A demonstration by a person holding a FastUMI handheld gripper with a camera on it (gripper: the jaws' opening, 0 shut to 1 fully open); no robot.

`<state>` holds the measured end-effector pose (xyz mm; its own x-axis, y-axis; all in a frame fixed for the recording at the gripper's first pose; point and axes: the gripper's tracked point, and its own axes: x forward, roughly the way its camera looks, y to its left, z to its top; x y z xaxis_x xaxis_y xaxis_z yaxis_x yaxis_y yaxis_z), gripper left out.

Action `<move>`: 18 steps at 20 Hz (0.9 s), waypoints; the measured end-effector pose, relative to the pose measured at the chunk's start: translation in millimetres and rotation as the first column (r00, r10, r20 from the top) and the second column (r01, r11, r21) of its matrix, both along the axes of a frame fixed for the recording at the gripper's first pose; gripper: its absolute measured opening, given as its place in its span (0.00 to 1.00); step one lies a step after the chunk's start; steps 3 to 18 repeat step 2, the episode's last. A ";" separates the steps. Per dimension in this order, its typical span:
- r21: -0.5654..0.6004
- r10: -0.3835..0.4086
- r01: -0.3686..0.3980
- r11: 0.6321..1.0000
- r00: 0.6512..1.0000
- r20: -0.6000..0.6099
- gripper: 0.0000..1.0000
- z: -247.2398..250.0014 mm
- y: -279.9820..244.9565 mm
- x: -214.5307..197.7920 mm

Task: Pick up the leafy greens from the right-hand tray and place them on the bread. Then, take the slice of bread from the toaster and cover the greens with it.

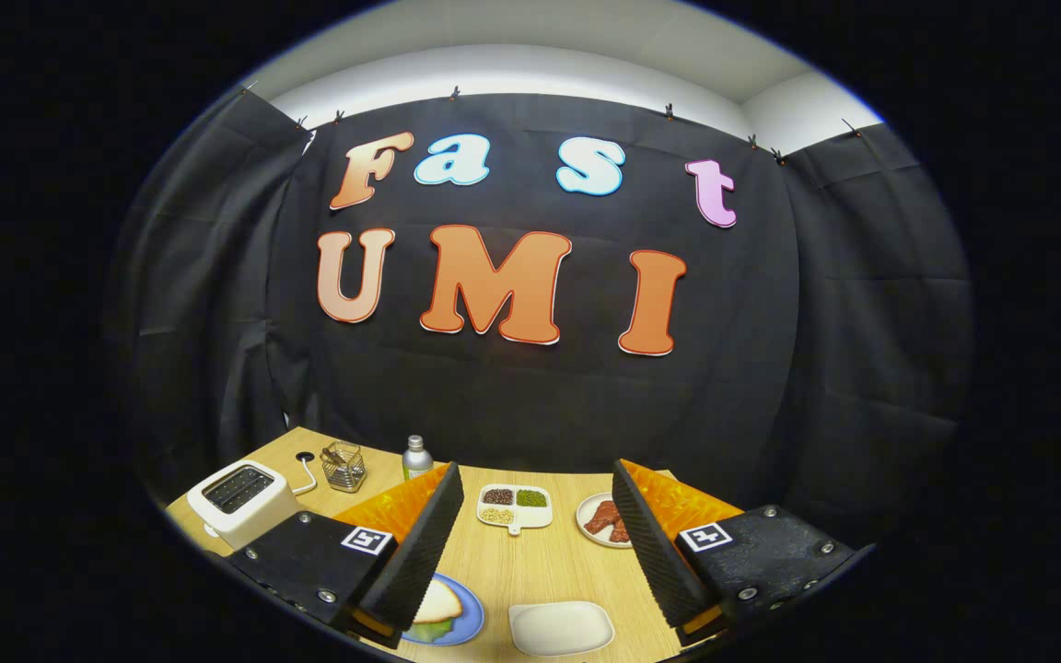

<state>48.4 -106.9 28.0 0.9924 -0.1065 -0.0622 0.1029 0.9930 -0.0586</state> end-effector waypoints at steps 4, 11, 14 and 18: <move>0.001 -0.007 0.007 1.000 1.000 0.002 0.97 -4.0 5.0 -2.4; 0.001 -0.007 0.007 1.000 1.000 0.002 0.97 -4.0 5.0 -2.4; 0.001 -0.007 0.007 1.000 1.000 0.002 0.97 -4.0 5.0 -2.4; 0.001 -0.007 0.007 1.000 1.000 0.002 0.97 -4.0 5.0 -2.4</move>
